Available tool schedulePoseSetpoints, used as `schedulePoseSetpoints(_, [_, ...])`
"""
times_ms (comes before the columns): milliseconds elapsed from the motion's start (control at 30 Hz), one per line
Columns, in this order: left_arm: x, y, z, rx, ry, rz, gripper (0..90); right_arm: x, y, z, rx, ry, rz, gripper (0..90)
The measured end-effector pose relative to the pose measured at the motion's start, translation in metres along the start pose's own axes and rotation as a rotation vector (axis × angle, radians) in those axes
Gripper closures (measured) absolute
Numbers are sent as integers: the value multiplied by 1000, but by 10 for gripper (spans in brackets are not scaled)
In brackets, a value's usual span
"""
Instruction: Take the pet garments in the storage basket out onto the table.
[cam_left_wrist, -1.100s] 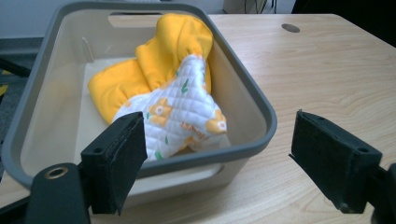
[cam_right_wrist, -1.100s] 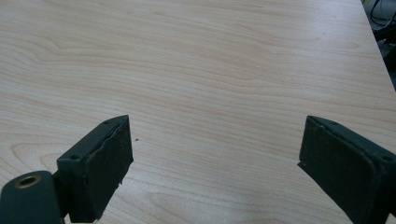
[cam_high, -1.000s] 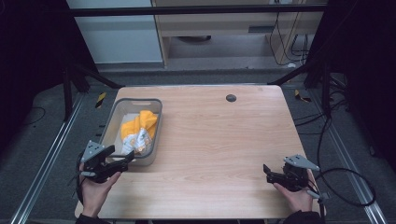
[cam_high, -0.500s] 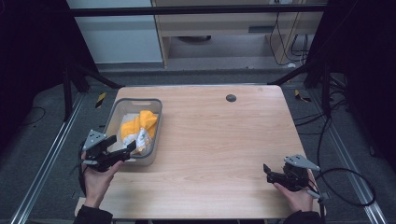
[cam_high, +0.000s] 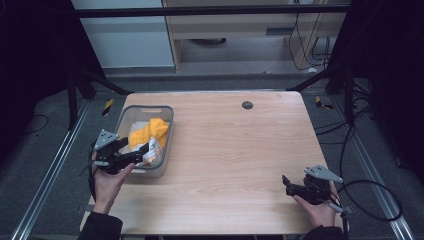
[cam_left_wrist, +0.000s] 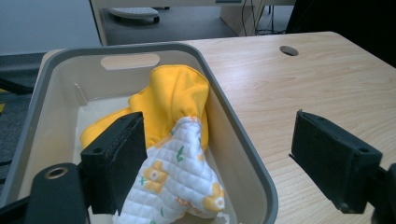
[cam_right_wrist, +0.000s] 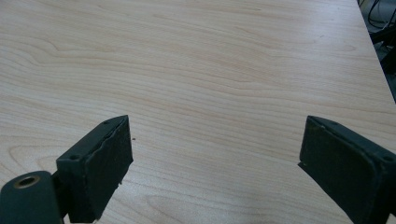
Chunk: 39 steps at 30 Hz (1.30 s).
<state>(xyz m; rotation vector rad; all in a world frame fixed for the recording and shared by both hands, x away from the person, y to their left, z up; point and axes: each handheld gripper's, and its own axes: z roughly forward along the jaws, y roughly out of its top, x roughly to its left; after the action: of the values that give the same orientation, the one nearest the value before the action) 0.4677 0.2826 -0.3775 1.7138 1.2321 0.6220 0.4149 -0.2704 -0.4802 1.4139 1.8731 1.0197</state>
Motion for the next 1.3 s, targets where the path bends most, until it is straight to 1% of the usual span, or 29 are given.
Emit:
schedulePoseSetpoints(167, [1, 5, 6, 16, 11, 6, 176, 0, 0, 0, 3, 1, 2, 94])
schedulePoseSetpoints(400, [3, 13, 16, 59, 30, 29, 176, 1, 0, 1, 6, 1, 2, 94])
schedulePoseSetpoints(467, [3, 14, 19, 68, 31, 30, 176, 0, 0, 1, 5, 1, 1, 94])
schedulePoseSetpoints(667, [3, 15, 30, 105, 35, 38, 177, 0, 0, 1, 9, 1, 3, 96])
schedulePoseSetpoints(700, [3, 15, 33, 111, 35, 38, 177, 0, 0, 1, 12, 5, 10, 97])
schedulePoseSetpoints(733, [3, 15, 34, 118, 35, 41, 177, 0, 0, 1, 11, 1, 2, 98])
schedulePoseSetpoints(800, [3, 15, 38, 133, 34, 44, 177, 0, 0, 1, 13, 1, 1, 98])
schedulePoseSetpoints(900, [3, 15, 42, 150, 38, 44, 177, -1, 0, 2, 17, 2, 1, 99])
schedulePoseSetpoints(1000, [4, 15, 45, 171, 44, 52, 178, -1, 0, 2, 17, 0, -2, 99])
schedulePoseSetpoints(1067, [5, 15, 47, 184, 47, 55, 180, 0, 0, 1, 19, 3, 5, 99])
schedulePoseSetpoints(1300, [8, 13, 55, 225, 57, 56, 198, -1, 0, 2, 22, 3, -2, 100])
